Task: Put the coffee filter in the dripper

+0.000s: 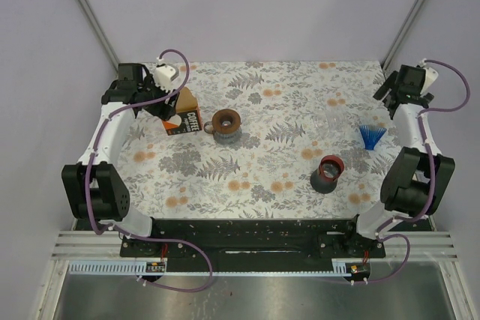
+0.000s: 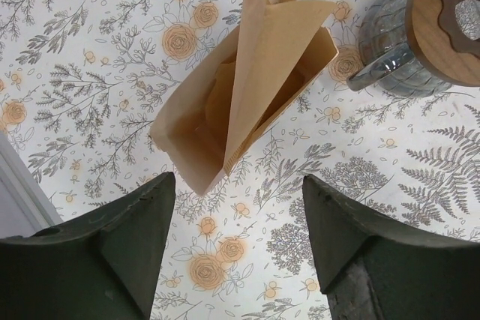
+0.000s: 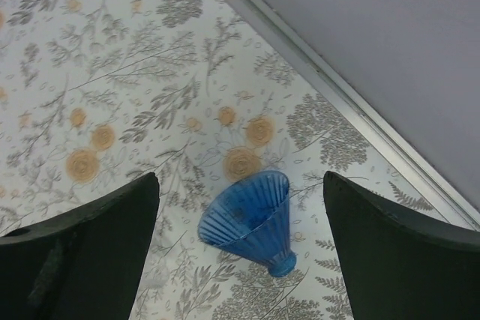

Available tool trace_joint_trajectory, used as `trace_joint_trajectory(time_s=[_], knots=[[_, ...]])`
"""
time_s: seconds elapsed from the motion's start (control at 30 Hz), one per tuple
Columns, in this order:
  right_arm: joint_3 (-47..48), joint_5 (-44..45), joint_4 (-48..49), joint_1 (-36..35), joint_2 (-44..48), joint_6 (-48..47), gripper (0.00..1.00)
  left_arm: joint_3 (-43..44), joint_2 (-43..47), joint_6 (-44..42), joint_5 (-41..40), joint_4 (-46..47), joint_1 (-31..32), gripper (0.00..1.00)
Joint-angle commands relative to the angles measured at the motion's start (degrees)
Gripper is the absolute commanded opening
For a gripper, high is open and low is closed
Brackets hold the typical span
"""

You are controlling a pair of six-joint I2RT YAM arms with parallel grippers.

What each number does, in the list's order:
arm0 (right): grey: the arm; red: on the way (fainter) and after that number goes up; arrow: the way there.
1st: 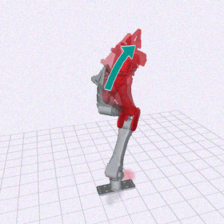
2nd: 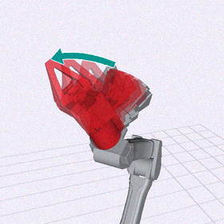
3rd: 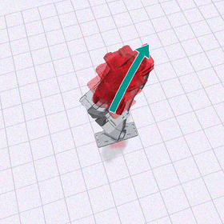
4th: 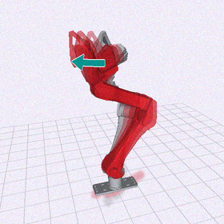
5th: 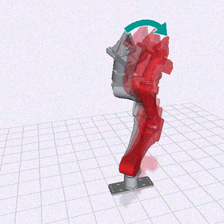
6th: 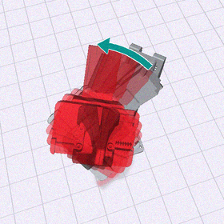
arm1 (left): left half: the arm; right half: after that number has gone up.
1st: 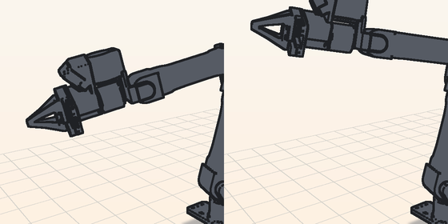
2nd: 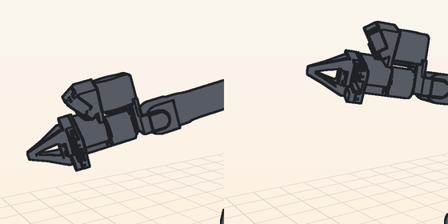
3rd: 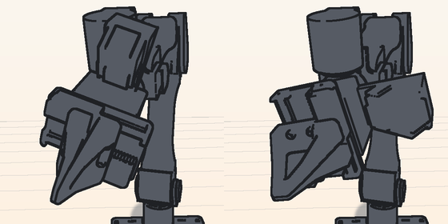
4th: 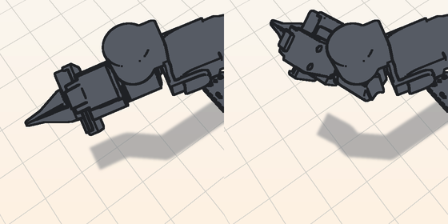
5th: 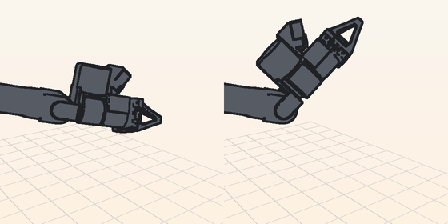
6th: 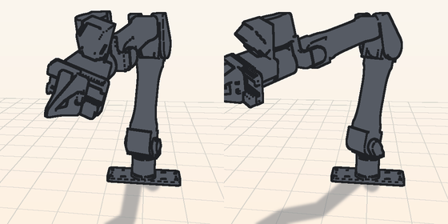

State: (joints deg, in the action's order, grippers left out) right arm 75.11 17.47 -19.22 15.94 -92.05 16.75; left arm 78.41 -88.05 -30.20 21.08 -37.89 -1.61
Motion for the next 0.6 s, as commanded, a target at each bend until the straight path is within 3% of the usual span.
trace_joint_trajectory(time_s=[0.0,0.43,0.57], knots=[[-0.32,-1.02,1.30,2.51,-3.65,3.20,0.96,2.45,3.15,2.59,-0.43,0.10,-0.33,0.73],[-1.28,-4.02,-0.38,2.51,-10.42,4.25,0.82,1.31,6.40,3.83,-0.95,-0.17,-0.24,0.76],[-1.46,-4.47,-0.38,2.51,-12.27,4.08,0.68,1.22,7.01,3.83,-0.95,-0.26,-0.24,0.77]])
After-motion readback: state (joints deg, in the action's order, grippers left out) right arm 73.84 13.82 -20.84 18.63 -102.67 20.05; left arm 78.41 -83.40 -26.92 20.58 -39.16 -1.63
